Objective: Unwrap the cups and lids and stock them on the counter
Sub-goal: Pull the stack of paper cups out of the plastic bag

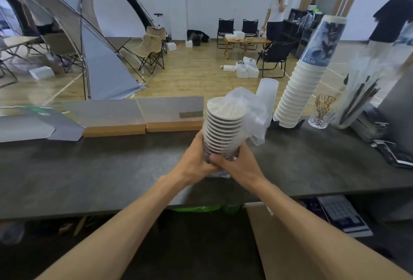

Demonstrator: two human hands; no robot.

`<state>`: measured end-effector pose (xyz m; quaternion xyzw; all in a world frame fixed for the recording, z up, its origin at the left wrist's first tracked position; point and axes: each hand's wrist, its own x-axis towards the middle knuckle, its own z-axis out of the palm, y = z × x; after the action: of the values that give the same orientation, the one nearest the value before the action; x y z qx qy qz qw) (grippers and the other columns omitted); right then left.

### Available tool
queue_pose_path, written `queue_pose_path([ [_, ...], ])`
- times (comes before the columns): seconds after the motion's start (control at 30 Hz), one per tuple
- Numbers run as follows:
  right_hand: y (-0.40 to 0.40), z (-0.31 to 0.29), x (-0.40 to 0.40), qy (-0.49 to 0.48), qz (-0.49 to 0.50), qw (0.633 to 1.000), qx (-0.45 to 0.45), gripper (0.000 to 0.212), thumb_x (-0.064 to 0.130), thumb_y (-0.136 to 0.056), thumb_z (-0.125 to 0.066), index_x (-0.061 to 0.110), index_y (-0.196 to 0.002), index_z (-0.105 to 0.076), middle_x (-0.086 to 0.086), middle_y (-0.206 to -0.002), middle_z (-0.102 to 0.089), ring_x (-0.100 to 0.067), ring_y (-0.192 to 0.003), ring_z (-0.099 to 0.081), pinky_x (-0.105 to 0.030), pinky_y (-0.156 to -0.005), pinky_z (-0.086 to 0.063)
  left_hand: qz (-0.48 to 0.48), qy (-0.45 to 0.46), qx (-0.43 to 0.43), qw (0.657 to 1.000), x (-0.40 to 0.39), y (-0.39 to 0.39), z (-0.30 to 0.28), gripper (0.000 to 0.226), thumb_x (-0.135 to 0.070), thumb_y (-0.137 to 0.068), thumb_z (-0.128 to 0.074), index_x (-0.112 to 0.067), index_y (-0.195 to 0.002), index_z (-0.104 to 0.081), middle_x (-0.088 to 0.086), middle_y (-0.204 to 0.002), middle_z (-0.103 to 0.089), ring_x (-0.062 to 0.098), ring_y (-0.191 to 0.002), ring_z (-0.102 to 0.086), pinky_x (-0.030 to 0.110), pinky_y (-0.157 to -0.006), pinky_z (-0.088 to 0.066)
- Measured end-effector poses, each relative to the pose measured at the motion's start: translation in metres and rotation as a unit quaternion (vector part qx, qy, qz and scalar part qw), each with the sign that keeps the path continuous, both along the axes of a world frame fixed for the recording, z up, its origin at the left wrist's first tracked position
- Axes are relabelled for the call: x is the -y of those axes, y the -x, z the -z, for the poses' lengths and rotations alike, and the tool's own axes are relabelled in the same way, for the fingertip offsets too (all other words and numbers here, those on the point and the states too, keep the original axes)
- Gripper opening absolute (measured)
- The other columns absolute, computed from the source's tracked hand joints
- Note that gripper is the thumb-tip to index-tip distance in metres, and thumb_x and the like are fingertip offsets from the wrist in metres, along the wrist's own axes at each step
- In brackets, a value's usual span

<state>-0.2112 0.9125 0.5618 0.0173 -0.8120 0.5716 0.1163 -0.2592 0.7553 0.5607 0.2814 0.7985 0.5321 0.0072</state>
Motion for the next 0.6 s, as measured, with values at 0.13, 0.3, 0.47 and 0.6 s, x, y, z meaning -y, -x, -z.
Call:
queue_pose_path([
  [0.13,0.012,-0.036,-0.004,0.064,0.036,0.996,-0.047,0.069,0.049,-0.066,-0.088,0.016,-0.121,-0.064,0.005,-0.11,-0.074,-0.006,-0.103,-0.07,-0.024,-0.086,-0.059,-0.006,-0.048,-0.028,0.998,0.0,0.009,-0.037,0.118,-0.037,-0.063,-0.094,-0.023,-0.154,-0.019,-0.005,-0.149,-0.043,0.007,-0.137,-0.044,0.033,-0.112,-0.042],
  [0.3,0.023,-0.042,0.005,0.038,0.056,0.996,-0.065,0.044,0.033,-0.074,-0.087,0.029,-0.111,-0.063,0.021,-0.095,-0.068,0.007,-0.095,-0.068,-0.01,-0.078,-0.053,-0.055,-0.063,-0.052,0.995,-0.025,0.01,-0.03,0.099,-0.025,-0.068,-0.087,-0.023,-0.148,-0.028,-0.006,-0.142,-0.052,0.009,-0.129,-0.053,0.039,-0.105,-0.049],
  [0.47,0.006,0.005,0.002,0.012,0.002,1.0,-0.001,0.054,0.035,-0.073,-0.086,0.023,-0.121,-0.064,0.009,-0.113,-0.072,-0.003,-0.107,-0.067,-0.04,-0.096,-0.056,-0.029,-0.006,0.025,0.999,-0.01,-0.001,0.016,0.092,-0.028,-0.07,-0.089,-0.025,-0.141,-0.031,-0.016,-0.131,-0.05,0.007,-0.125,-0.053,0.023,-0.098,-0.051],
  [0.6,0.001,-0.012,-0.005,0.075,0.009,0.996,-0.042,0.071,0.035,-0.073,-0.088,0.021,-0.134,-0.054,0.006,-0.125,-0.068,-0.008,-0.117,-0.064,-0.035,-0.1,-0.054,-0.041,0.017,0.024,0.999,0.007,0.003,0.005,0.115,-0.054,-0.062,-0.09,-0.03,-0.151,-0.021,-0.012,-0.151,-0.038,0.008,-0.139,-0.039,0.025,-0.111,-0.038],
])
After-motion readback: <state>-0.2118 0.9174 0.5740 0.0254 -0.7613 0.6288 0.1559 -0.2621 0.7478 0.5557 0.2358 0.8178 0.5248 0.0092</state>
